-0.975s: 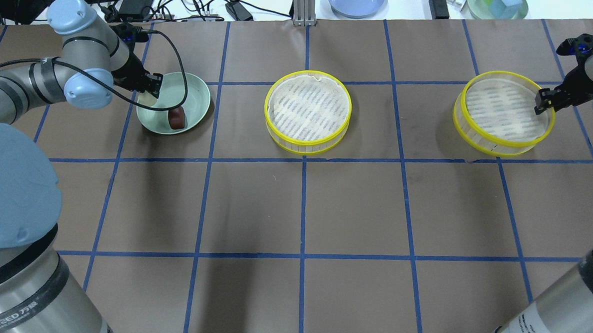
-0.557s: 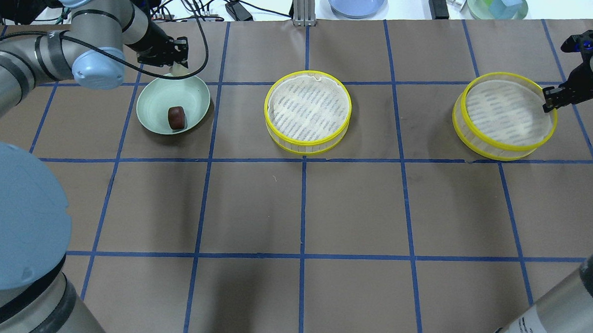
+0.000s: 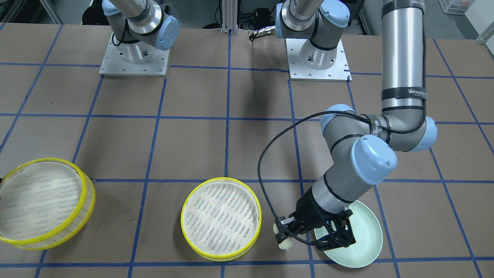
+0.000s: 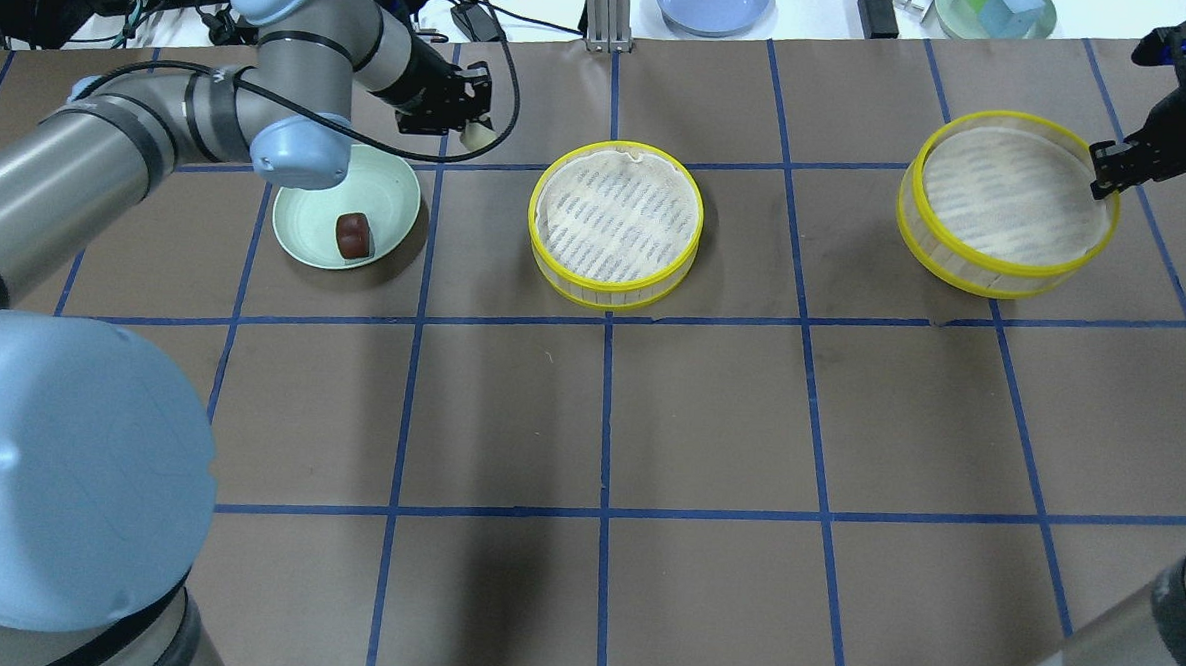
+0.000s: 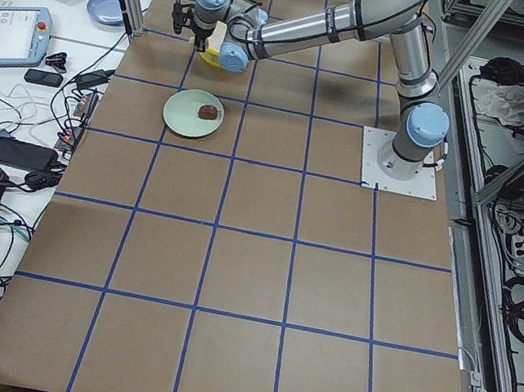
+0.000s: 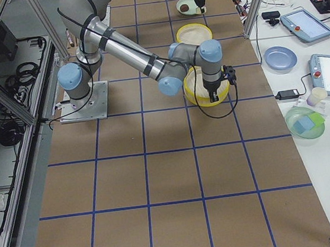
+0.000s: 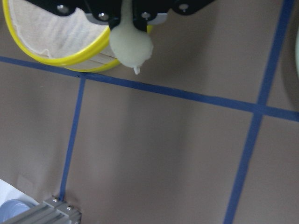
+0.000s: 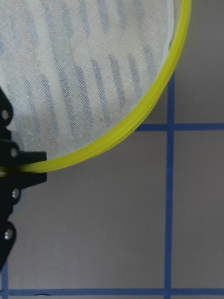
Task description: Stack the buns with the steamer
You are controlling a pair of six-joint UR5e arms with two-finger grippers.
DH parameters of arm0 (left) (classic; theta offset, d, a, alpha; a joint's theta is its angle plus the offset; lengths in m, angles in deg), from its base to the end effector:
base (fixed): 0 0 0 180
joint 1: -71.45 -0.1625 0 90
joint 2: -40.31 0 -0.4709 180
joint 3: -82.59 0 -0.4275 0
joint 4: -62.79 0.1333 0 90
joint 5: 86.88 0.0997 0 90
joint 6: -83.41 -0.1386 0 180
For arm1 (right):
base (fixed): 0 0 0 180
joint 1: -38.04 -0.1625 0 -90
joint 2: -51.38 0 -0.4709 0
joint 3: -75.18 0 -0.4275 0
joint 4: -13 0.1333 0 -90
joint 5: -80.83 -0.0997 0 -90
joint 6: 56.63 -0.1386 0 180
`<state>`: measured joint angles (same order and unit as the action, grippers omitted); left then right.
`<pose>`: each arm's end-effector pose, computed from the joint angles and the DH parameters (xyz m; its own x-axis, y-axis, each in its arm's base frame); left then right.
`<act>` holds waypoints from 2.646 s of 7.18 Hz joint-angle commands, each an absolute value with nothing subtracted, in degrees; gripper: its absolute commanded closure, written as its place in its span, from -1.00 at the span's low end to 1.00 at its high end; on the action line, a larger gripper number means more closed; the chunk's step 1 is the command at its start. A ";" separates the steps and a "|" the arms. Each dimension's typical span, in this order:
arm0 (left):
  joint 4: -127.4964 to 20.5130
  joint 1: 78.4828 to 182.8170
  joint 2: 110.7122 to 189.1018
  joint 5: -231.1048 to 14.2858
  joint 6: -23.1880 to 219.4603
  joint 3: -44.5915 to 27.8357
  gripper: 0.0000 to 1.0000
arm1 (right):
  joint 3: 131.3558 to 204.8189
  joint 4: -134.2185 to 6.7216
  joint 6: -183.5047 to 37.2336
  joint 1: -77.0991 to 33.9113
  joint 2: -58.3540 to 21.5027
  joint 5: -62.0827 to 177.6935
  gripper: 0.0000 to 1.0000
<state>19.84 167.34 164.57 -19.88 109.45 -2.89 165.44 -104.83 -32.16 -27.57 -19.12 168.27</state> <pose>-0.2654 -0.7461 0.2475 -0.8550 -0.2281 0.4658 -0.3087 0.9455 -0.1036 -0.1528 -0.6748 0.3388 -0.9998 -0.0032 0.0179 -0.0058 0.9893 -0.1461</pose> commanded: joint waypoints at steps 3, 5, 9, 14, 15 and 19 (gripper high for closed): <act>19.90 170.95 166.00 -20.17 112.50 -3.98 -1.00 | 165.53 -96.96 -49.12 -37.46 -24.91 169.60 1.00; 19.90 170.86 165.30 -19.82 111.45 -3.63 -1.00 | 165.53 -96.60 -55.46 -41.48 -25.17 172.04 1.00; 10.45 165.09 160.30 -3.43 93.84 -2.75 -1.00 | 165.53 -100.01 -63.37 -49.29 -24.12 171.62 1.00; 4.16 154.08 160.71 3.48 81.04 -6.60 -1.00 | 165.44 -112.33 -81.31 -60.39 -14.99 171.97 1.00; 4.43 153.29 161.59 3.13 81.12 -8.44 -1.00 | 165.97 -111.64 -83.07 -61.53 -14.45 171.80 1.00; 4.95 152.14 164.41 2.25 82.08 -8.82 0.64 | 165.53 -112.33 -84.32 -62.25 -12.43 171.62 1.00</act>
<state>4.87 152.41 164.01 2.63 81.64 -8.93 165.65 -112.22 -84.03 -62.18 -12.90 171.71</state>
